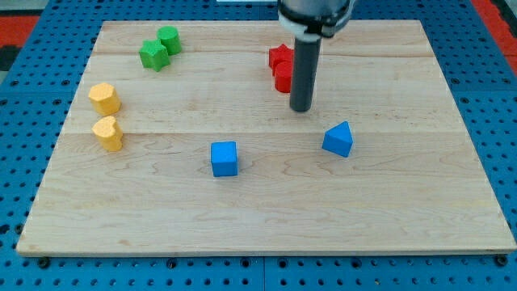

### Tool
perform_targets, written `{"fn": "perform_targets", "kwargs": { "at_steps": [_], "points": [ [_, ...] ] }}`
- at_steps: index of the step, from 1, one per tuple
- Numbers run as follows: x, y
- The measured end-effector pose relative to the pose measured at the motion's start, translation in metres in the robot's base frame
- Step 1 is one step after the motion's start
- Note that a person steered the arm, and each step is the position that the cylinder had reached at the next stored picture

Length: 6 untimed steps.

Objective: Slightly move the cube to the left

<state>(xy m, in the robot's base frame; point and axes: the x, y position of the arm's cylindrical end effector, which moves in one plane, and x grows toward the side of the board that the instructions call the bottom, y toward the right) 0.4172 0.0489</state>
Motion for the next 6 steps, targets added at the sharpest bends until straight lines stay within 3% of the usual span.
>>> {"fn": "perform_targets", "kwargs": {
  "at_steps": [2,3,4,5,6],
  "points": [
    [0.077,-0.075],
    [0.074,-0.123],
    [0.066,-0.12],
    [0.017,-0.134],
    [-0.002,-0.183]
  ]
}}
